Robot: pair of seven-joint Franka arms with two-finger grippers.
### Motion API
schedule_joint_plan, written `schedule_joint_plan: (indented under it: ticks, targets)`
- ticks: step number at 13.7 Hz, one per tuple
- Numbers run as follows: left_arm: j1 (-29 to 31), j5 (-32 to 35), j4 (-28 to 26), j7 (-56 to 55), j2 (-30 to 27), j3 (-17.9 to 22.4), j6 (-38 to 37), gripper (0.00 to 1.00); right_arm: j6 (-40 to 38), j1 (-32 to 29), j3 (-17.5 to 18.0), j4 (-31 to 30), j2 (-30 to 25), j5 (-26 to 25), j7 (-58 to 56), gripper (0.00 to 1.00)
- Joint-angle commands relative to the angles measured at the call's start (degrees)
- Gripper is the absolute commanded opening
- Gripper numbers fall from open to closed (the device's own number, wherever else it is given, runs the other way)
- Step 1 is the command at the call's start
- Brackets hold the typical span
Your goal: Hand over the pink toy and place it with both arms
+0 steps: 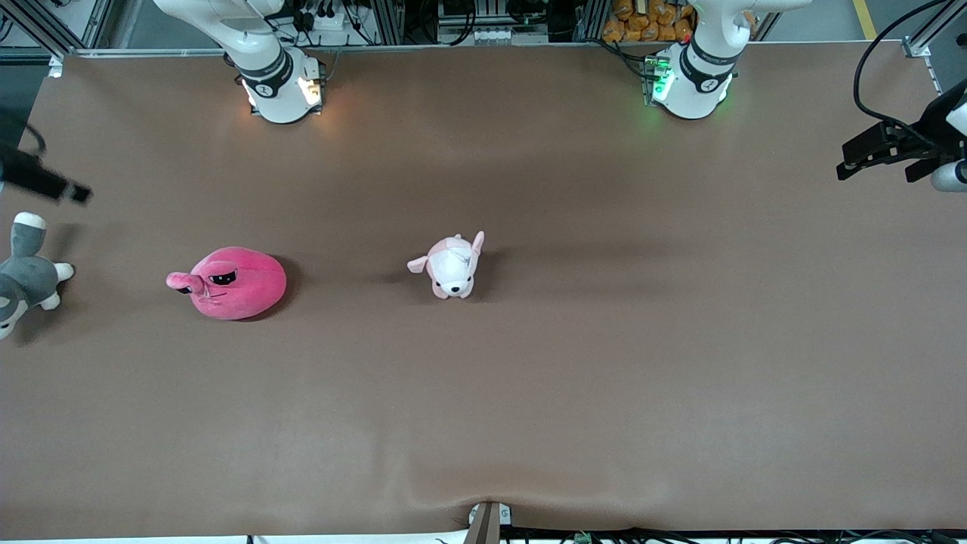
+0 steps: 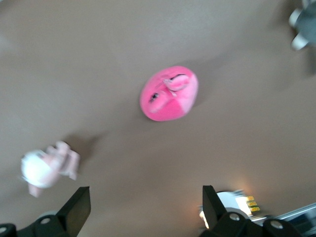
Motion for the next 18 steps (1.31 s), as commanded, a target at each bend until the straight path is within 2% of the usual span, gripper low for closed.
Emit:
schedule_joint_plan:
  ticks: [1,3,5,7,10,18]
  targets:
    - [0.1,-0.5,-1.0,-0.8,-1.1,-0.3,0.6,1.00,5.6,0.0,0.4,-13.4,-7.5,-3.4,-8.6,1.00]
    - [0.2,-0.5,-0.9,-0.8,-1.1,-0.3,0.7,1.00,13.3,0.3,0.5,-24.9,-13.6,-3.4,-12.6,1.00]
    - [0.2,-0.5,-0.9,-1.3,-1.1,-0.3,0.6,1.00,17.2,0.8,0.4,-30.8,-17.5,-3.9,-19.4,1.00]
    - [0.1,-0.5,-1.0,-1.6,-1.1,-0.3,0.6,1.00,17.0,0.4,0.3,-29.1,-17.2,-4.1,-24.7,1.00]
    - [0.1,-0.5,-0.9,-1.6,-1.1,-0.3,0.6,1.00,16.8,-0.1,0.1,-23.3,-14.8,-7.1,-25.0,1.00]
    - [0.2,-0.5,-0.9,-1.6,-1.1,-0.3,0.7,1.00,16.8,-0.6,0.0,-23.2,-14.7,-7.1,-24.7,1.00]
